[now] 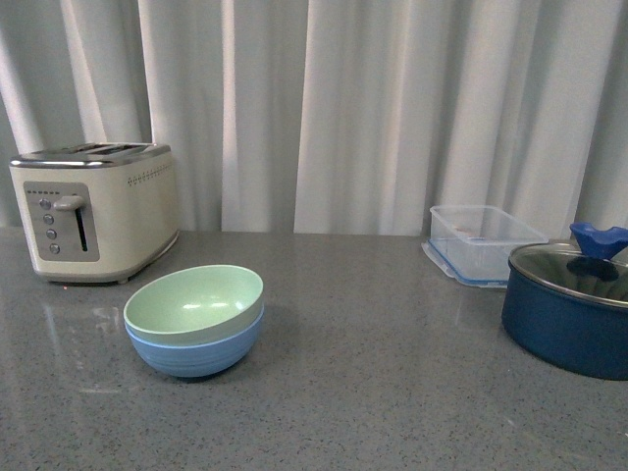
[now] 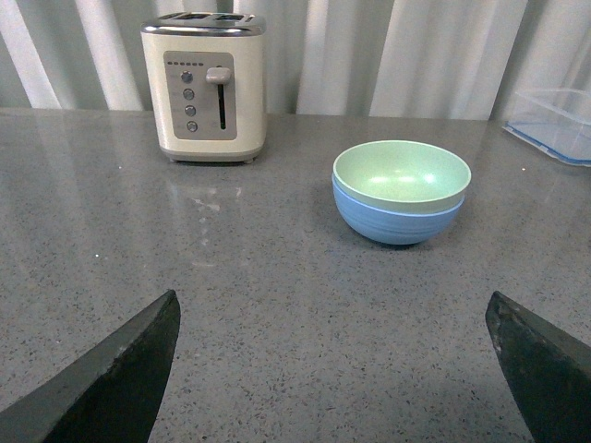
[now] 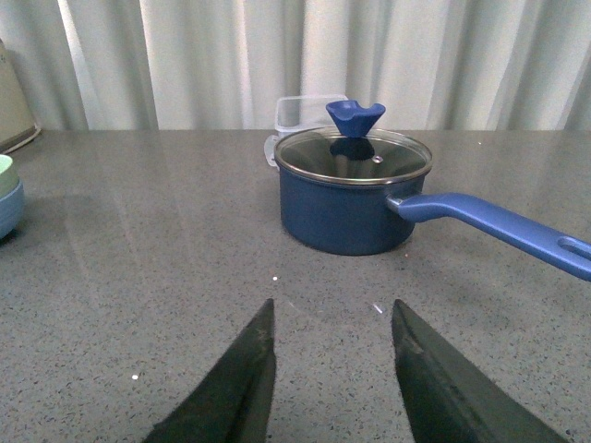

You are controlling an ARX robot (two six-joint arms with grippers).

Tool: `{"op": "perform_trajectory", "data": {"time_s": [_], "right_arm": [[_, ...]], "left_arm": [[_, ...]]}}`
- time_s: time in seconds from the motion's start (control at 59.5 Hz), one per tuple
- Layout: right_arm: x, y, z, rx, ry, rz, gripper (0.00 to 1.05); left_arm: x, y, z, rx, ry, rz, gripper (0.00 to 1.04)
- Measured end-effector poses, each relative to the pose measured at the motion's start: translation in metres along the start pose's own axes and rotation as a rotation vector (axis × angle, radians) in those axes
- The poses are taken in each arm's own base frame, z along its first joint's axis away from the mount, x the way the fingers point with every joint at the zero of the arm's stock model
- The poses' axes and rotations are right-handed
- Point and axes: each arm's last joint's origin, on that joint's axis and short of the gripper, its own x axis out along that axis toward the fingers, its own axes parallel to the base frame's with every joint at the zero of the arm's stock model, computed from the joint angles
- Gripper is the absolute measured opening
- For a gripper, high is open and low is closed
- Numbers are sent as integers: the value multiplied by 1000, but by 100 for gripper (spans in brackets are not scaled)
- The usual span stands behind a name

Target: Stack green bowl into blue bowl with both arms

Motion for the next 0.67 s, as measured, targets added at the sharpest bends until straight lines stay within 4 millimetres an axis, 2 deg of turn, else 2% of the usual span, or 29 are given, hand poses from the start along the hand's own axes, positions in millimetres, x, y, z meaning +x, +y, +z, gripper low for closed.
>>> {"op": "perform_trajectory", "data": {"time_s": [0.302,0.672], "right_arm": [[0,0,0,0,0,0,96],[0,0,0,0,0,0,95]], "left_arm": [[0,0,0,0,0,0,98],[0,0,0,0,0,0,98]]}}
